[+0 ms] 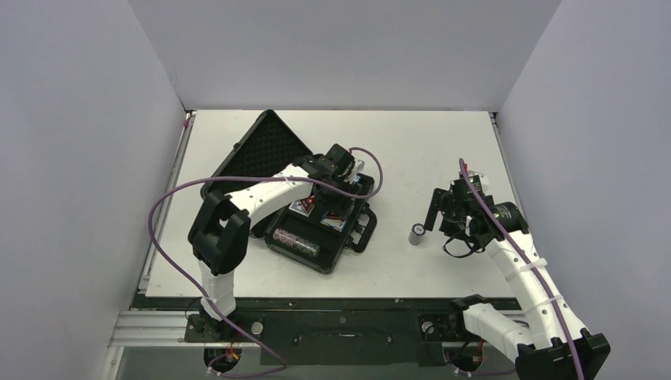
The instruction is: Pack up texas hold em set
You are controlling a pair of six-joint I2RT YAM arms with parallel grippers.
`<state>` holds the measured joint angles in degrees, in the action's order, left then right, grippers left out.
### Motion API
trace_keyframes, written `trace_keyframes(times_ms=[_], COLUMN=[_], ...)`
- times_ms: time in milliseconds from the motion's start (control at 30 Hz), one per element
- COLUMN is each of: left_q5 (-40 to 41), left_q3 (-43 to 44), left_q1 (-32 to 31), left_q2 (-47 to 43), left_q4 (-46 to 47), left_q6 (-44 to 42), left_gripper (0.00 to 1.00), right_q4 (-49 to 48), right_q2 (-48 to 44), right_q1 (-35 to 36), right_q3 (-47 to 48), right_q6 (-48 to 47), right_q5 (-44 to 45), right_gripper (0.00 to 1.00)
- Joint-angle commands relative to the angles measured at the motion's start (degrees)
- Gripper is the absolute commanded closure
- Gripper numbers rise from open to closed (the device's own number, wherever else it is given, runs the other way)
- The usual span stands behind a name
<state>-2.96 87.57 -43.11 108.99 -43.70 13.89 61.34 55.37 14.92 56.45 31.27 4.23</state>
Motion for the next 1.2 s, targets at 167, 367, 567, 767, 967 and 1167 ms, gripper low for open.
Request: trace_keyframes(times_ms=[167, 367, 567, 767, 967, 1167], left_q5=[0.27, 0.95, 1.93, 2.51, 2.52, 2.46], left_q3=[2.74, 2.78, 2.21, 1.99, 2.33, 3.22], left_q1=[-0.56, -0.68, -0.93, -1.14, -1.13, -1.17], left_q2=[1.15, 1.14, 0.74, 0.38, 0.05, -0.34], left_q4=[1.83, 1.75, 1.88, 1.95, 2.1, 2.23], left_q6=[0.11, 0.58, 1.19, 1.4, 1.87, 1.88], left_gripper=[0.97, 0.88, 0.69, 0.55, 0.42, 0.27], right_q4=[-1.19, -1.2, -1.14, -1.09, -1.13, -1.09], right_q2=[-0.5, -0.57, -0.6, -0.6, -0.47, -0.33], right_q1=[-0.74, -0.93, -0.99, -1.03, -1.12, -1.17], right_q3=[-0.11, -0.28, -0.26, -0.15, 0.02, 0.16], right_q6=[-0.72, -0.88, -1.01, -1.2, -1.27, -1.21], right_q5=[-0.27, -0.68, -0.95, -1.06, -1.39, -1.65], right_gripper=[0.12, 0.12, 0.12, 0.12, 0.12, 0.12])
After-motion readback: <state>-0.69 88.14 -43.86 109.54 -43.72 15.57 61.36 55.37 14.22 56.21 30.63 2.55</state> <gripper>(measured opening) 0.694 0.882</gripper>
